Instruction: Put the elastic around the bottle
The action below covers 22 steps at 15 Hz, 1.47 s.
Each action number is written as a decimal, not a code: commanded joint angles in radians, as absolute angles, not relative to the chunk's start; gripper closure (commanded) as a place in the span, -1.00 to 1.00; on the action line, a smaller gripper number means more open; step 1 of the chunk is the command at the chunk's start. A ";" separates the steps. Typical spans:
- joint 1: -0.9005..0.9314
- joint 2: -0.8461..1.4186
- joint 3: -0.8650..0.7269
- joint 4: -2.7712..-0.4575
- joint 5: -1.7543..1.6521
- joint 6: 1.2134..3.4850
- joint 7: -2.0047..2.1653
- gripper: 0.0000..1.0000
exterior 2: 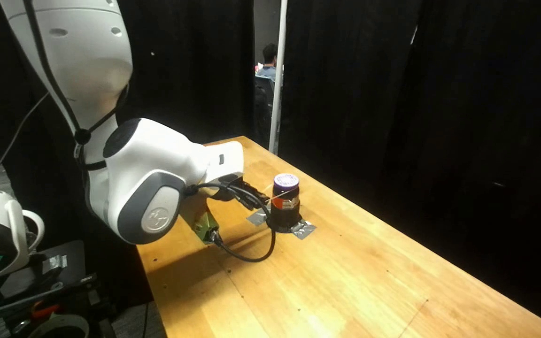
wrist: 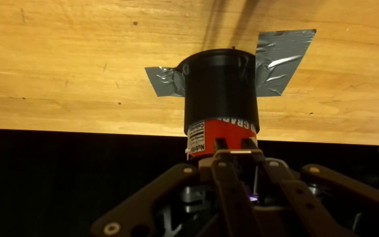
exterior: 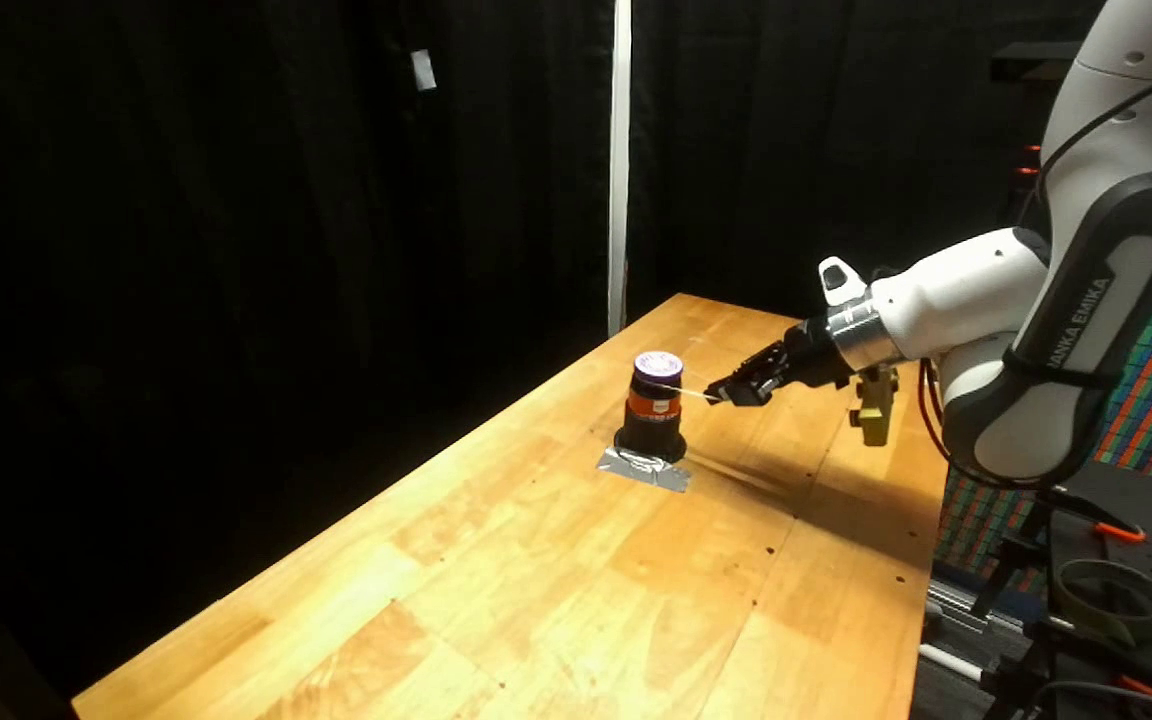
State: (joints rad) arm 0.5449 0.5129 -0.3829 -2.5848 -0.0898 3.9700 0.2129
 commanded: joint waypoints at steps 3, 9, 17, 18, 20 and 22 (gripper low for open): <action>0.312 0.543 -0.083 -2.618 0.108 4.196 0.042 0.62; 0.326 0.536 -0.052 -2.575 0.190 4.217 0.015 0.62; 0.330 0.379 -0.016 -2.636 0.361 4.005 -0.185 0.11; 0.348 0.328 -0.025 -2.667 0.417 3.939 -0.238 -0.03; 0.397 0.248 -0.061 -2.671 0.553 3.781 -0.385 -0.34; 0.537 0.178 -0.202 -2.663 0.703 3.614 -0.547 -0.65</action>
